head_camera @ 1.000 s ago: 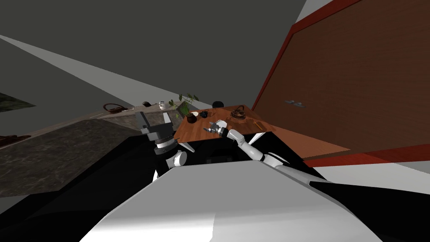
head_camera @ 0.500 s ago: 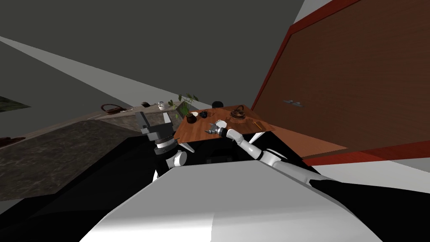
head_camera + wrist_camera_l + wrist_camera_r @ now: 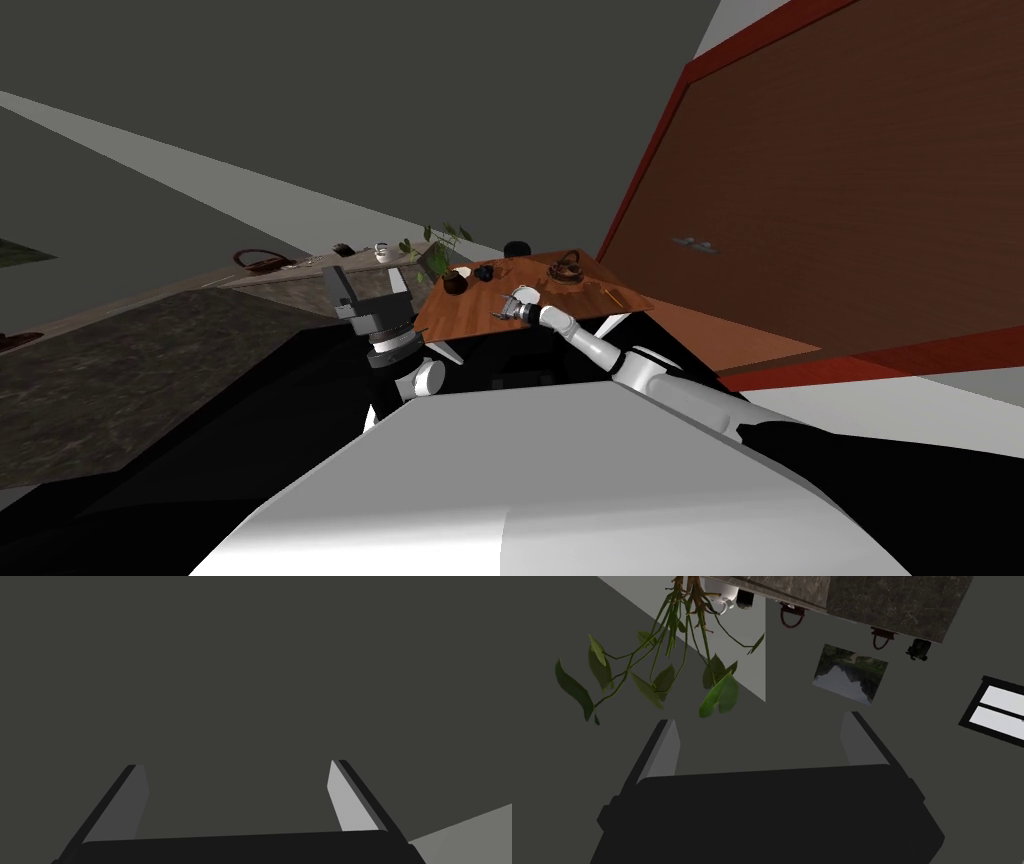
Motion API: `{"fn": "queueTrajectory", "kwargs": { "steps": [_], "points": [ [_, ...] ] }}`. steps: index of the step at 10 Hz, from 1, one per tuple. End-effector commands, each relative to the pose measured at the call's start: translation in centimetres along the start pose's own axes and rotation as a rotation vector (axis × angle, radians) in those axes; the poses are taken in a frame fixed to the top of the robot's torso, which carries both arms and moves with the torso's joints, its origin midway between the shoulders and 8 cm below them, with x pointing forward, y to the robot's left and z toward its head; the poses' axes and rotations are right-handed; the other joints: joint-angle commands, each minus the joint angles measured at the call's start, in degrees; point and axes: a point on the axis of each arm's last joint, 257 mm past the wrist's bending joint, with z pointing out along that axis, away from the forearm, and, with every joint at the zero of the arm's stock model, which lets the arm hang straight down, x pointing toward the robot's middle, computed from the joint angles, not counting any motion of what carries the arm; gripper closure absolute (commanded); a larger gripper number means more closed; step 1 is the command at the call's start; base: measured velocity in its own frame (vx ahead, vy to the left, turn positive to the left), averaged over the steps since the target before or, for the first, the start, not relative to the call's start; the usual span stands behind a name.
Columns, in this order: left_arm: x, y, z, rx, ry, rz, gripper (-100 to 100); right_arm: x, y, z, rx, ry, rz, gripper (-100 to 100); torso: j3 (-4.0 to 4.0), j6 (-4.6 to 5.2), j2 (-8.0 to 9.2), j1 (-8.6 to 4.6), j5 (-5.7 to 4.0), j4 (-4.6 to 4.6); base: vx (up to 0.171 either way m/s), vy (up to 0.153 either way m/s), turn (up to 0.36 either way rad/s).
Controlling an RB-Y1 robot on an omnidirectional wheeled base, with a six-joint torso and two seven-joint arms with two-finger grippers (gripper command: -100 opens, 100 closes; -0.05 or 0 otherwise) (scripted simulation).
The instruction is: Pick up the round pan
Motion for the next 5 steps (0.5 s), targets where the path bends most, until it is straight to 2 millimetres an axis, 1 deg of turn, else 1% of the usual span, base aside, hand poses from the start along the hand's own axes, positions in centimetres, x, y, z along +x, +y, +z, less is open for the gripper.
{"fn": "queueTrajectory", "kwargs": {
  "steps": [1, 2, 3, 5],
  "points": [
    [0.0, 0.0, 0.0, 0.0, 0.0, 0.0, 0, 1.7, -0.8, 0.2, -0.005, 0.055, -0.091, -100, 0.0, 0.0, 0.0, 0.0, 0.0, 0.0, 0.013, 0.024, -0.042],
    [0.0, 0.0, 0.0, 0.0, 0.0, 0.0, 0, 2.5, -0.9, 0.1, -0.004, 0.074, -0.117, -100, -0.01, 0.0, -0.02, 0.03, 0.01, 0.0, 0.011, 0.025, -0.018],
    [0.0, 0.0, 0.0, 0.0, 0.0, 0.0, 0, 4.2, -1.7, 0.0, -0.004, 0.123, -0.171, -100, -0.01, 0.0, -0.02, 0.04, 0.01, -0.01, 0.012, 0.034, -0.042],
    [0.0, 0.0, 0.0, 0.0, 0.0, 0.0, 0, 4.6, -1.8, 0.0, -0.007, 0.136, -0.209, -100, -0.01, 0.0, -0.02, 0.04, 0.01, 0.0, 0.008, 0.019, -0.015]
  ]
}}
